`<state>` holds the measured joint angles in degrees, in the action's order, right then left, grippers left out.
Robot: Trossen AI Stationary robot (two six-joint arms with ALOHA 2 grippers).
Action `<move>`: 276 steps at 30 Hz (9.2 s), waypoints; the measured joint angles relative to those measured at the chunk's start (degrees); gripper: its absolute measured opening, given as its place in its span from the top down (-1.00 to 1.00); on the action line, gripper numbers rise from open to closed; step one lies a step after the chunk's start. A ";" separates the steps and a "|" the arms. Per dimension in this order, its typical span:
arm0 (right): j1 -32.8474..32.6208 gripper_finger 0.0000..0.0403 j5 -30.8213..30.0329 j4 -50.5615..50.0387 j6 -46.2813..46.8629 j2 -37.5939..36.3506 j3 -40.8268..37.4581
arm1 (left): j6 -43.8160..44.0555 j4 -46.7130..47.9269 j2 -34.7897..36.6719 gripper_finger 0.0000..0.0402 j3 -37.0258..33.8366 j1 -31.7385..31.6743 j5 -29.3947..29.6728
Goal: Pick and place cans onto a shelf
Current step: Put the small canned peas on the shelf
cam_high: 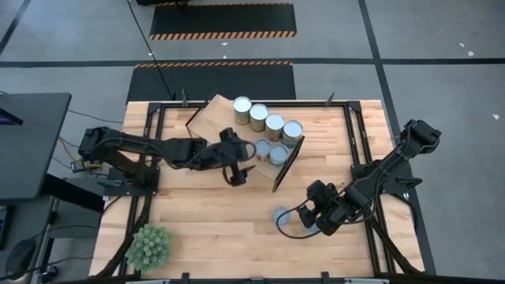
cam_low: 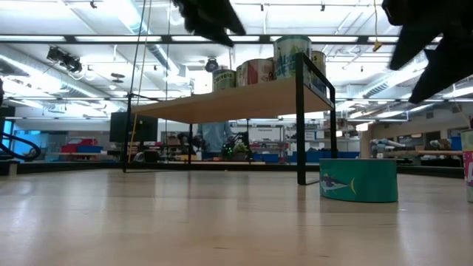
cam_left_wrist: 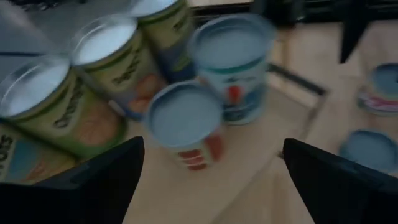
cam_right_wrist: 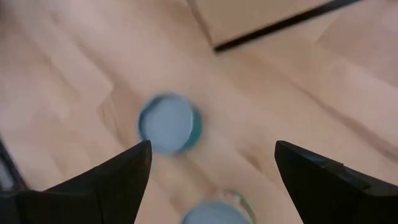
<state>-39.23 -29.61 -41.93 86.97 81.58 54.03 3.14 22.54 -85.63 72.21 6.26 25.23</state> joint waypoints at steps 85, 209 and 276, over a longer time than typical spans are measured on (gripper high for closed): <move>13.02 -0.73 25.10 7.46 -11.82 32.46 25.69 | 34.77 6.20 -0.54 -0.93 -16.51 29.53 -3.60; -17.77 -0.73 5.36 -10.69 6.32 28.98 31.79 | 25.27 -28.36 -31.82 -0.41 -2.35 25.27 -6.72; -10.95 -0.73 -0.95 -13.45 5.80 28.98 31.79 | 9.20 0.42 -5.22 -0.53 -2.26 -13.38 -7.45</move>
<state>-50.17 -30.57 -55.38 92.77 110.56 85.82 12.34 22.96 -90.85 69.95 -7.11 17.78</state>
